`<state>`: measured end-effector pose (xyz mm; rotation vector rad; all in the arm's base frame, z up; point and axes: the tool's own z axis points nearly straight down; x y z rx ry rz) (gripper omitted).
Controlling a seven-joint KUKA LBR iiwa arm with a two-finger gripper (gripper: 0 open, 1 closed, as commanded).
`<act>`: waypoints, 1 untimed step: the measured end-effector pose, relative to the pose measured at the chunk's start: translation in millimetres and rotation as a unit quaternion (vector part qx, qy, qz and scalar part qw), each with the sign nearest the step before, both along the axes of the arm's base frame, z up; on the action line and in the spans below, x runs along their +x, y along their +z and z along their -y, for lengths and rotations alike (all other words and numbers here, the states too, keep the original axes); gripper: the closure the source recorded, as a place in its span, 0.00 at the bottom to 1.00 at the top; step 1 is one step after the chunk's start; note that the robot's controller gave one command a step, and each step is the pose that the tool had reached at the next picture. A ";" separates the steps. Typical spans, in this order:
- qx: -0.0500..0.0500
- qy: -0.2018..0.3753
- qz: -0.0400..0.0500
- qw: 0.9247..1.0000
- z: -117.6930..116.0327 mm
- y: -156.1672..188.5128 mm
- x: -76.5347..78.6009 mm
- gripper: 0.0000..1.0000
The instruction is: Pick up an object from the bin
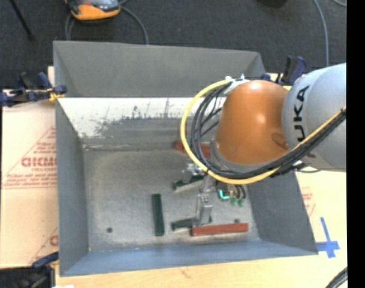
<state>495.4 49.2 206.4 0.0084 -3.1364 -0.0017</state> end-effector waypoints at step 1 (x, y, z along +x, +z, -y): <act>0.000 -0.001 0.004 1.000 0.1 3.9 1.6 0.00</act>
Offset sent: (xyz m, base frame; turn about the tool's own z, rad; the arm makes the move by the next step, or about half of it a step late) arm -0.0085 -0.0489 -0.1364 -0.2293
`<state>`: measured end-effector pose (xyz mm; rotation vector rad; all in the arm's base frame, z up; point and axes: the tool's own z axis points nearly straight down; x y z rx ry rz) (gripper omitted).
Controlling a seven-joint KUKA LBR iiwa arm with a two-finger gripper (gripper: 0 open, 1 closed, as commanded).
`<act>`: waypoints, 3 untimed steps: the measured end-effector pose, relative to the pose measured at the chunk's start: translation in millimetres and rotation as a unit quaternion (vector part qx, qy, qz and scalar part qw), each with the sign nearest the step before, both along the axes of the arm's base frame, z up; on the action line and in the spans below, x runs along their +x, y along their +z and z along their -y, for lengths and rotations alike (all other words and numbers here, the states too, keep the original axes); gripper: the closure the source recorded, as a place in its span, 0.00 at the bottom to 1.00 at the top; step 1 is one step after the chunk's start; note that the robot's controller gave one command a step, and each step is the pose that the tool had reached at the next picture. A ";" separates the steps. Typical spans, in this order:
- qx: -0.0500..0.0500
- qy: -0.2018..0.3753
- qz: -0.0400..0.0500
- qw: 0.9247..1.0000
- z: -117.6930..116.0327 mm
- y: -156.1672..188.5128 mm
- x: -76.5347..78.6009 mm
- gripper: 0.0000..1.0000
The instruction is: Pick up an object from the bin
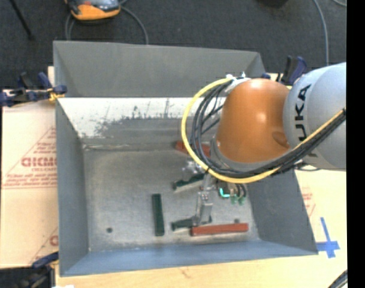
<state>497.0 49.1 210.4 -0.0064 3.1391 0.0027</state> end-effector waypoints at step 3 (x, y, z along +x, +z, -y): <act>-0.002 0.135 0.000 0.991 68.1 -99.9 12.0 0.00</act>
Offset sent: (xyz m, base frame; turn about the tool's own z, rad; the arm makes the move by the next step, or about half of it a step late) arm -0.0006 -0.0820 -0.1043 -0.3419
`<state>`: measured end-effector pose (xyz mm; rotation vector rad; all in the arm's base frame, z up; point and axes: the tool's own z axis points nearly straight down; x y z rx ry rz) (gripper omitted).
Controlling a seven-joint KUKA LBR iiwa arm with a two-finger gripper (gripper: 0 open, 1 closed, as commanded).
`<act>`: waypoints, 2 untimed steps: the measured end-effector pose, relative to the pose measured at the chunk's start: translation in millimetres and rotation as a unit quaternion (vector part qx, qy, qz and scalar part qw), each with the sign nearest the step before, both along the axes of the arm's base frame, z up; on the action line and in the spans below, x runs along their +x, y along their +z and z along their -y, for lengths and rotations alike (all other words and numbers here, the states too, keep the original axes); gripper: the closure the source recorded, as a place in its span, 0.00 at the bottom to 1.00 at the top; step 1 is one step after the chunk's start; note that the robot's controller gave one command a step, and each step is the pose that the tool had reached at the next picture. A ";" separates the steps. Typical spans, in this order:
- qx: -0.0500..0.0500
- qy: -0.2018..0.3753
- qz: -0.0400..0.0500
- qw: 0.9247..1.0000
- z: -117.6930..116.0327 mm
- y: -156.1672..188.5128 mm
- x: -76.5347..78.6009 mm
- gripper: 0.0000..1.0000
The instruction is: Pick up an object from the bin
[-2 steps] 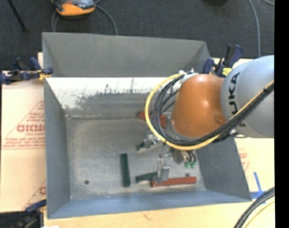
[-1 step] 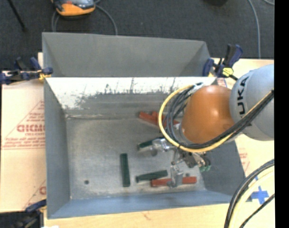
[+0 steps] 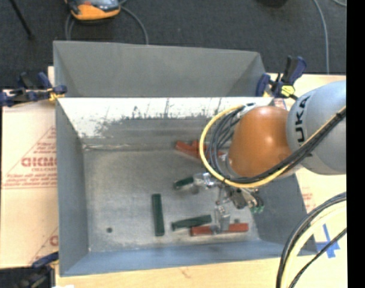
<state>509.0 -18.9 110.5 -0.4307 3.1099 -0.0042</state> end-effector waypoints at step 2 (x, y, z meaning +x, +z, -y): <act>0.002 0.041 0.002 0.999 4.0 -37.9 -29.2 1.00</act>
Offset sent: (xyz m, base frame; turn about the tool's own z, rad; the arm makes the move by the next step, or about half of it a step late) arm 0.0000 0.0000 0.0000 0.0000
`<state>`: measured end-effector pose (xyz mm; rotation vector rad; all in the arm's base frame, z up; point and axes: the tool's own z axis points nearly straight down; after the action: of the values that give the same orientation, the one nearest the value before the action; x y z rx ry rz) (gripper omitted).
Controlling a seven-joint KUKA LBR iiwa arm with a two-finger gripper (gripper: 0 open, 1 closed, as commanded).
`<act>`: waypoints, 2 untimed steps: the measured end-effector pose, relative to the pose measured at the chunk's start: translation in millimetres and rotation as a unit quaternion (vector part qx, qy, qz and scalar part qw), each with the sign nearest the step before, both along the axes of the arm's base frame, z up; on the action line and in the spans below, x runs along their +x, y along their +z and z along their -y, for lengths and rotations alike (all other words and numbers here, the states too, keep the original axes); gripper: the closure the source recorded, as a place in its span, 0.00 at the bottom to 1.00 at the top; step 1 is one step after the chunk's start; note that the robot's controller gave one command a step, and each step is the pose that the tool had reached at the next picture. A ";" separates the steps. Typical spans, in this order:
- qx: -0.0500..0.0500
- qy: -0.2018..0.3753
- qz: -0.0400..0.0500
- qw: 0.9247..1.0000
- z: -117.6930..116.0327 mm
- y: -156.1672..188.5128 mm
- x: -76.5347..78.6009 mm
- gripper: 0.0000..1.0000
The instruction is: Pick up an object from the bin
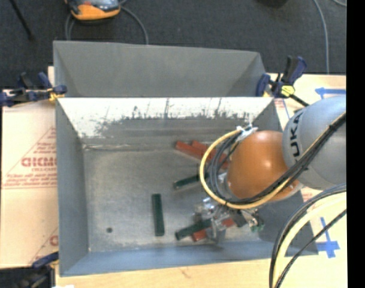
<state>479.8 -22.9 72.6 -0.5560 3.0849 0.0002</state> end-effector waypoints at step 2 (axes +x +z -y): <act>-0.001 0.028 -0.005 1.000 -3.3 106.3 2.3 1.00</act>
Offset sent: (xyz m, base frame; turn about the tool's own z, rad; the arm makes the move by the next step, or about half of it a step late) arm -0.0006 0.0058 0.1270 -0.0711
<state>482.1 -19.6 178.9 -0.6455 3.0778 0.0007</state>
